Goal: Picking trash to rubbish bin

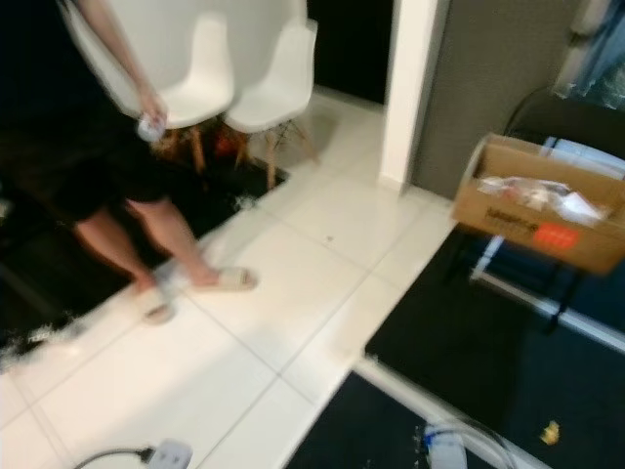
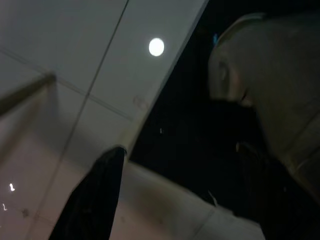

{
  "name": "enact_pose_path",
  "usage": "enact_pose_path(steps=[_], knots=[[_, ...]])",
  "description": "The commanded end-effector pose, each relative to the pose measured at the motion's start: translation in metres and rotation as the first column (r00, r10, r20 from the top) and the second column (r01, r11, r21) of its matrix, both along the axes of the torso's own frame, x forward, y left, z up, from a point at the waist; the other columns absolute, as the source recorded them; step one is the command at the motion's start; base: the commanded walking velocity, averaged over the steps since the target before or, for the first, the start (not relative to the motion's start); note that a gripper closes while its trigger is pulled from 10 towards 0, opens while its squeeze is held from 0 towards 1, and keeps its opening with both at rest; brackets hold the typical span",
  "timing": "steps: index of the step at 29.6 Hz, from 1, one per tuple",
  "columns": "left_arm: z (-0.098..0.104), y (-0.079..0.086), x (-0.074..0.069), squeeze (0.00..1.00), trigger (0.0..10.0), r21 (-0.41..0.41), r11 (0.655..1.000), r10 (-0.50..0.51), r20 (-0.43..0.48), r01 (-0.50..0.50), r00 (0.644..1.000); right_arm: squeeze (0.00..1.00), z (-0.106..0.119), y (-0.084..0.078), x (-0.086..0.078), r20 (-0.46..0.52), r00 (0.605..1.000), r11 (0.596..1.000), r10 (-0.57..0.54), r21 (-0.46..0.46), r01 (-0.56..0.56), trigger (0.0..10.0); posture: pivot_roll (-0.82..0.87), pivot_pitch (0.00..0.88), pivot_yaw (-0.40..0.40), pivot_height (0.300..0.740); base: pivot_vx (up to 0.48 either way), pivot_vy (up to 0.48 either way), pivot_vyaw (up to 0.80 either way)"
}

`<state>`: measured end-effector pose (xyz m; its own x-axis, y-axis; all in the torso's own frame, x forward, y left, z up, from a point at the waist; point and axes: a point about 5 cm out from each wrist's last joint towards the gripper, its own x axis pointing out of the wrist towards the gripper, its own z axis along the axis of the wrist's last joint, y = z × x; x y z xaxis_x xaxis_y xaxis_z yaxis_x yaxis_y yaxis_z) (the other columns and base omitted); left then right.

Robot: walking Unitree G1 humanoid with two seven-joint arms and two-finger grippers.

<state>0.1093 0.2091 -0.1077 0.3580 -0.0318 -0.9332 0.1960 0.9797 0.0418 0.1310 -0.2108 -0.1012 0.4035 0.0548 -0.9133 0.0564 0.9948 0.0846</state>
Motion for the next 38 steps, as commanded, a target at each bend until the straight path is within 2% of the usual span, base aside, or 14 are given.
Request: enact_pose_path(steps=[1, 15, 28, 38], knots=[[0.0009, 0.002, 0.0024, 0.0, 10.0, 0.019, 1.0, -0.017, 0.003, 0.017, 1.0, 0.0, -0.0007, 0.0028, -0.0004, -0.005, 1.0, 1.0, 0.012, 0.002, -0.012, 10.0, 0.08, 0.01, -0.009, 0.74, 0.0, 0.0, 0.76], [-0.0009, 0.0029, -0.0031, 0.0, 10.0, 0.057, 0.998, -0.012, -0.016, 0.013, 1.0, 0.0, -0.0006, -0.0029, -0.0032, -0.017, 0.999, 0.999, 0.029, -0.021, -0.03, 10.0, 0.08, 0.009, -0.017, 0.74, 0.0, 0.0, 0.76], [-0.0004, 0.0039, -0.0018, 0.0, 10.0, 0.06, 0.998, -0.01, -0.014, 0.01, 1.0, 0.0, -0.0018, 0.0002, -0.0051, -0.02, 0.999, 0.999, 0.032, -0.021, -0.032, 10.0, 0.09, 0.006, -0.014, 0.74, 0.0, 0.0, 0.76], [0.0005, 0.0051, 0.0001, 0.0, 10.0, 0.045, 0.999, -0.01, -0.009, 0.011, 1.0, 0.0, -0.0023, -0.0014, -0.007, -0.02, 1.0, 0.999, 0.013, -0.041, -0.014, 10.0, 0.08, 0.002, -0.015, 0.74, 0.0, -0.099, 0.05]])
